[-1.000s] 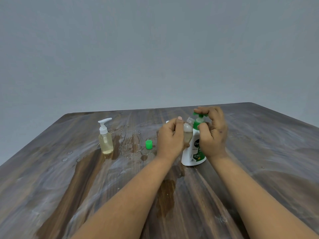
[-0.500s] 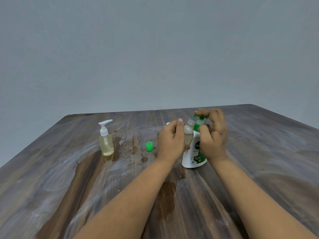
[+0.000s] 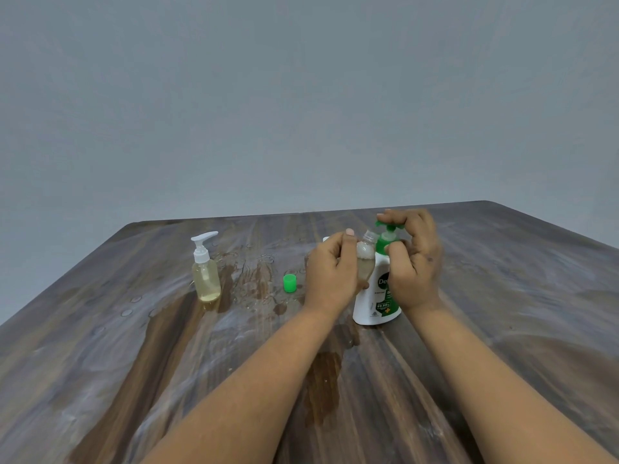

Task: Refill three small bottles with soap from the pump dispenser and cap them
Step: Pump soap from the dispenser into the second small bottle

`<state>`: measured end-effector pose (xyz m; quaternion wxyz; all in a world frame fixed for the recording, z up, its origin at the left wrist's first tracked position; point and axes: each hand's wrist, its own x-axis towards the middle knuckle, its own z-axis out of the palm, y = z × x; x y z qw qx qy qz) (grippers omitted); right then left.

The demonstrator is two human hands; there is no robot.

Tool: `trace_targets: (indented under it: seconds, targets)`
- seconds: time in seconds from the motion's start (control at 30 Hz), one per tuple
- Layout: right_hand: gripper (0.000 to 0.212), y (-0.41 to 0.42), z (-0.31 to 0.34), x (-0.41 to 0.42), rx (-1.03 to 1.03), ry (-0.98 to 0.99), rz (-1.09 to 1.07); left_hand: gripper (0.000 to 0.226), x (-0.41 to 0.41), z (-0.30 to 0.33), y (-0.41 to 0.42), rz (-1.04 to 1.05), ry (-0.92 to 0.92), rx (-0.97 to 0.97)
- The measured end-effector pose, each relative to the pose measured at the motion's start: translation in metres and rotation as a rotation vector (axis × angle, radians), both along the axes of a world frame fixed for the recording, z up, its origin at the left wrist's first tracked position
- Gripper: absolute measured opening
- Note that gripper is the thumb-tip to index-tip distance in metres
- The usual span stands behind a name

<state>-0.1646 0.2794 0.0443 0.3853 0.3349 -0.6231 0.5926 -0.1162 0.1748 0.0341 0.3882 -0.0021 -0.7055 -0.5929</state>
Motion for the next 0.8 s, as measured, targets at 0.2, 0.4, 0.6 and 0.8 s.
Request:
trace_targets:
  seconds: [0.2, 0.4, 0.6, 0.8]
  targets:
    - [0.029, -0.0006, 0.0005, -0.0014, -0.024, -0.039, 0.013, 0.044, -0.0014, -0.0010, 0.0009, 0.013, 0.014, -0.014]
    - [0.035, 0.0005, -0.0011, -0.0010, 0.015, 0.007, -0.017, 0.047, 0.0001, 0.0001, 0.0003, 0.008, 0.011, -0.013]
    - [0.028, -0.0002, 0.0007, -0.0006, -0.013, -0.031, -0.004, 0.047, 0.0006, 0.0003, 0.0000, 0.004, -0.003, -0.003]
    - [0.032, -0.0011, 0.0007, -0.0007, -0.004, -0.022, -0.014, 0.047, 0.0001, 0.0003, 0.0002, -0.001, -0.008, -0.008]
